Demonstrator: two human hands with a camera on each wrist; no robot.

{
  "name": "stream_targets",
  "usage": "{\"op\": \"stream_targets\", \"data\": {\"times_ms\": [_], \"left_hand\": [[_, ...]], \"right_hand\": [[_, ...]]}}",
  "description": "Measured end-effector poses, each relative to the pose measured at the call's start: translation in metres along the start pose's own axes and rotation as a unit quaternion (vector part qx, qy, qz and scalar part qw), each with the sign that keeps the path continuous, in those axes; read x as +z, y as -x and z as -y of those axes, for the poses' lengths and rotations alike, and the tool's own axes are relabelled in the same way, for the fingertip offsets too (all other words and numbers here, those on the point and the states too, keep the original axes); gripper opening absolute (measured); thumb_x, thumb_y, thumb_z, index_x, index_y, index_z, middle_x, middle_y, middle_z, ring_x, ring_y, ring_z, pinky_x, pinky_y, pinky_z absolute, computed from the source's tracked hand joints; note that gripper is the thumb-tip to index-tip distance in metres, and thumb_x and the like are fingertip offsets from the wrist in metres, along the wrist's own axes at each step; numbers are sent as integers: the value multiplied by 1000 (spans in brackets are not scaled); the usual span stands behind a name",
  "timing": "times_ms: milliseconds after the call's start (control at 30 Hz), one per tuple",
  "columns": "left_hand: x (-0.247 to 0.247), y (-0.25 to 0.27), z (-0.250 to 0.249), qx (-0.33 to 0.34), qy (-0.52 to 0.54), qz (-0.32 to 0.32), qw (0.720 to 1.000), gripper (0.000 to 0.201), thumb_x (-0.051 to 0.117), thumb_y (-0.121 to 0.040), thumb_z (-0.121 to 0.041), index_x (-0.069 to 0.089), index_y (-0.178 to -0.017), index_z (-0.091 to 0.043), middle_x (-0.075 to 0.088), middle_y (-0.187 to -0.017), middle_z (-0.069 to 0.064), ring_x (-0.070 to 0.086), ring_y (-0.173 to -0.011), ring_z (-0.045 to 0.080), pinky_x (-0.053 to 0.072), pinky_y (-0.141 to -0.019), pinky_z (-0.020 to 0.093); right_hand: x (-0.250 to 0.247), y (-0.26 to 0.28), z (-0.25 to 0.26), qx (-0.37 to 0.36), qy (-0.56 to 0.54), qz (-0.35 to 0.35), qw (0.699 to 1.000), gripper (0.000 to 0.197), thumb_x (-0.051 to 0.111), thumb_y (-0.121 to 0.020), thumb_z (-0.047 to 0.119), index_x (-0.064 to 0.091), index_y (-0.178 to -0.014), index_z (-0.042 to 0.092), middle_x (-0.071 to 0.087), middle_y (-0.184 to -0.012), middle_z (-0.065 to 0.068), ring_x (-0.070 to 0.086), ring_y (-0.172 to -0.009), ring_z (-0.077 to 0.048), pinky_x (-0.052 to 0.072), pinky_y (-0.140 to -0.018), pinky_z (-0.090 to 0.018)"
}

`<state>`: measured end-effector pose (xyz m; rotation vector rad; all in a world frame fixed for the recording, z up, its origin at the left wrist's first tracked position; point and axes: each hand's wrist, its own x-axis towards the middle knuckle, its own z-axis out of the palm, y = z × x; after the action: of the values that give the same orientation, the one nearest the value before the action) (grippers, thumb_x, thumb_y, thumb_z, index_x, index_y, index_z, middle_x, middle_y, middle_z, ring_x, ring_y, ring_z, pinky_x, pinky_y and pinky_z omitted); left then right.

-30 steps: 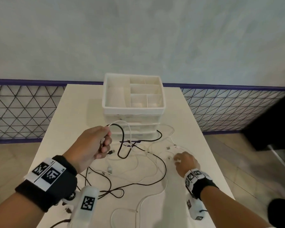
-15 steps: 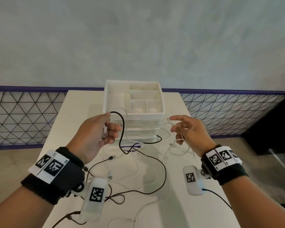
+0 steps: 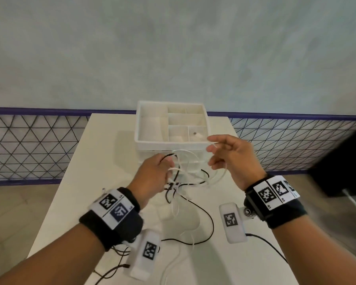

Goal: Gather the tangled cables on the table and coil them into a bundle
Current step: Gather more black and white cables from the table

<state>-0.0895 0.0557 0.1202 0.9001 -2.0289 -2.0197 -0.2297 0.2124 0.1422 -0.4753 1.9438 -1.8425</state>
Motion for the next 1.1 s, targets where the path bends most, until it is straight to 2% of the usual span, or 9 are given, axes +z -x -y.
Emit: {"op": "stream_targets", "data": {"times_ms": [133, 300, 400, 500, 700, 800, 900, 1000, 1100], "left_hand": [[-38, -2, 14, -19, -78, -35, 996, 22, 44, -100, -16, 57, -84, -9, 44, -65, 4, 31, -44, 11, 23, -39, 20], [-66, -4, 20, -26, -83, -61, 994, 24, 44, -101, -18, 58, -82, -10, 48, -67, 6, 30, -49, 14, 23, -47, 24], [-71, -5, 20, -3, -102, -83, 991, 25, 43, -100, -15, 58, -81, -9, 67, -78, 7, 33, -45, 13, 26, -46, 24], [-64, -5, 10, 8, -48, -115, 992, 22, 40, -101, -12, 56, -85, -9, 74, -94, 13, 48, -51, 17, 36, -47, 27], [6, 7, -27, 53, 127, 36, 990, 22, 40, -103, -11, 51, -84, -9, 68, -68, 8, 72, -72, 23, 51, -72, 34], [18, 5, -16, 68, 77, 66, 993, 28, 37, -105, -19, 47, -80, -11, 51, -56, 0, 67, -61, 18, 46, -69, 29], [-6, 0, 7, 61, 0, 67, 996, 30, 38, -106, -22, 47, -79, -10, 43, -53, -4, 60, -53, 15, 51, -68, 23], [-43, -6, 32, 19, -32, 66, 997, 30, 41, -105, -23, 55, -83, -9, 43, -51, -7, 59, -53, 15, 48, -74, 35], [-65, -5, 44, -19, -15, 51, 998, 29, 42, -105, -20, 55, -84, -6, 40, -53, -5, 51, -46, 14, 47, -66, 34]], "right_hand": [[-30, -11, -6, 7, 23, -144, 989, 34, 50, -94, -6, 71, -110, 16, 76, -93, -7, 46, -40, -14, 36, -37, -21], [-45, -16, -16, -35, 116, -187, 975, 39, 47, -94, 3, 75, -90, 30, 76, -72, 8, 43, -60, 1, 33, -60, -22], [-34, -7, -13, -46, 119, -120, 984, 40, 45, -96, 0, 74, -94, 27, 74, -74, 4, 47, -51, 4, 32, -58, -17], [-7, 4, 1, -32, 8, -8, 999, 34, 41, -97, -4, 72, -105, 10, 70, -82, -5, 40, -43, -9, 27, -49, -24], [65, 5, 32, -30, -172, 118, 978, 32, 36, -95, -16, 58, -113, 0, 59, -91, -15, 62, -68, -28, 51, -68, -35], [65, -10, 43, -60, -160, 48, 984, 32, 40, -92, -17, 59, -106, 4, 63, -89, -12, 67, -69, -28, 55, -67, -33], [33, -32, 43, -77, -100, -113, 986, 27, 50, -91, -9, 64, -98, 13, 72, -90, -8, 68, -59, -21, 50, -51, -27], [-12, -54, 26, -23, -70, -250, 965, 20, 61, -89, 5, 69, -100, 19, 76, -98, -6, 65, -52, -15, 41, -45, -25], [-48, -68, -10, 50, -18, -273, 960, 22, 58, -93, 9, 68, -109, 19, 74, -112, -9, 69, -52, -13, 46, -46, -26]]}}
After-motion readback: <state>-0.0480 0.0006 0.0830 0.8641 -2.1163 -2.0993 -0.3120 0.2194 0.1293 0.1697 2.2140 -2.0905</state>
